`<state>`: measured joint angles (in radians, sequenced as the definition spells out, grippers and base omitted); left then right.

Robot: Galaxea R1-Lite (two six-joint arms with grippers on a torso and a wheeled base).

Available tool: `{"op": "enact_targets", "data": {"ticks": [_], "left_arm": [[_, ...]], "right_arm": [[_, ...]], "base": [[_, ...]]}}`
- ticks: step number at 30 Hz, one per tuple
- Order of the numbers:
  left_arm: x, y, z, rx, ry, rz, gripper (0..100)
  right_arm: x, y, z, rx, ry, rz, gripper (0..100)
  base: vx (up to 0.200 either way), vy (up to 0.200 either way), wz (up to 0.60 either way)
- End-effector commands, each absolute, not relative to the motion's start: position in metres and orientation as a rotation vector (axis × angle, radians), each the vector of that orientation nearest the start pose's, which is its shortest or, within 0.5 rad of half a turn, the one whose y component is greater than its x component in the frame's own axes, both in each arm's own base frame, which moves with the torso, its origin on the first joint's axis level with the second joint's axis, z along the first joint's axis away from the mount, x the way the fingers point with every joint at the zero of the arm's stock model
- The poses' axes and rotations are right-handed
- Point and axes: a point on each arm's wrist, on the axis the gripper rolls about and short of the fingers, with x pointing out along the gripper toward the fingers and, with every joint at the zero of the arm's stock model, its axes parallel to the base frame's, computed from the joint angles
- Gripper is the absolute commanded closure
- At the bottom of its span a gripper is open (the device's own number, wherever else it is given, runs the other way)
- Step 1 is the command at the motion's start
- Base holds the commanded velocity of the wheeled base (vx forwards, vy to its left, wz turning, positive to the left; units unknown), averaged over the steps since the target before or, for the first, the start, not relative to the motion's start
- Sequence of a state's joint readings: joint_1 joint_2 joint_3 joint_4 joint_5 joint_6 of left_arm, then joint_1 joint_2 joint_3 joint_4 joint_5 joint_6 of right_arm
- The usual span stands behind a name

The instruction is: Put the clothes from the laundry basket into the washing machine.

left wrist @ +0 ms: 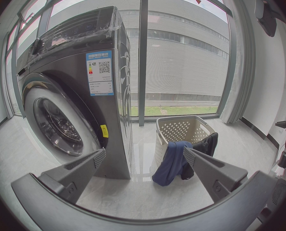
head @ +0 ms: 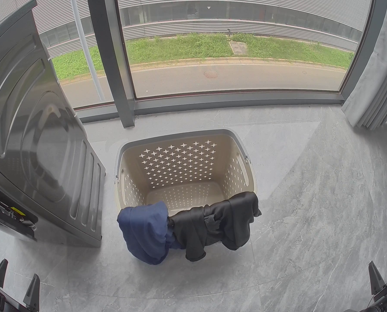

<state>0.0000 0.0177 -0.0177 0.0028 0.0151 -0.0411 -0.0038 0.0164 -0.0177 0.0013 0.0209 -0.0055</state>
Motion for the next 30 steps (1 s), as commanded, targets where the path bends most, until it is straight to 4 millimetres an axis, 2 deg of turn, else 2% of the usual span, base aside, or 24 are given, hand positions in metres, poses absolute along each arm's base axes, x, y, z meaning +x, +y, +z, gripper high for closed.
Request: {"op": "enact_targets", "data": {"ticks": [1, 9, 15, 27, 30], "left_arm": [[-0.0226, 0.0003, 0.0762, -0.041, 0.006, 0.015, 0], [-0.0226, 0.0003, 0.0762, -0.041, 0.006, 0.015, 0], [-0.0226, 0.0003, 0.0762, -0.041, 0.006, 0.015, 0], [-0.0226, 0.0003, 0.0762, -0.043, 0.006, 0.015, 0], [-0.0226, 0.0003, 0.0762, -0.043, 0.006, 0.015, 0]], "right_arm": [[-0.0225, 0.0006, 0.0754, -0.006, 0.006, 0.017, 0], [-0.0225, 0.0006, 0.0756, -0.006, 0.005, 0.017, 0], [-0.0225, 0.0006, 0.0756, -0.006, 0.005, 0.017, 0], [-0.0226, 0.0006, 0.0759, -0.006, 0.005, 0.017, 0], [-0.0226, 0.0006, 0.0759, -0.006, 0.005, 0.017, 0]], "base": [[0.000, 0.000, 0.00], [0.000, 0.000, 0.00], [0.200, 0.000, 0.00], [0.000, 0.000, 0.00], [0.000, -0.200, 0.00]]}}
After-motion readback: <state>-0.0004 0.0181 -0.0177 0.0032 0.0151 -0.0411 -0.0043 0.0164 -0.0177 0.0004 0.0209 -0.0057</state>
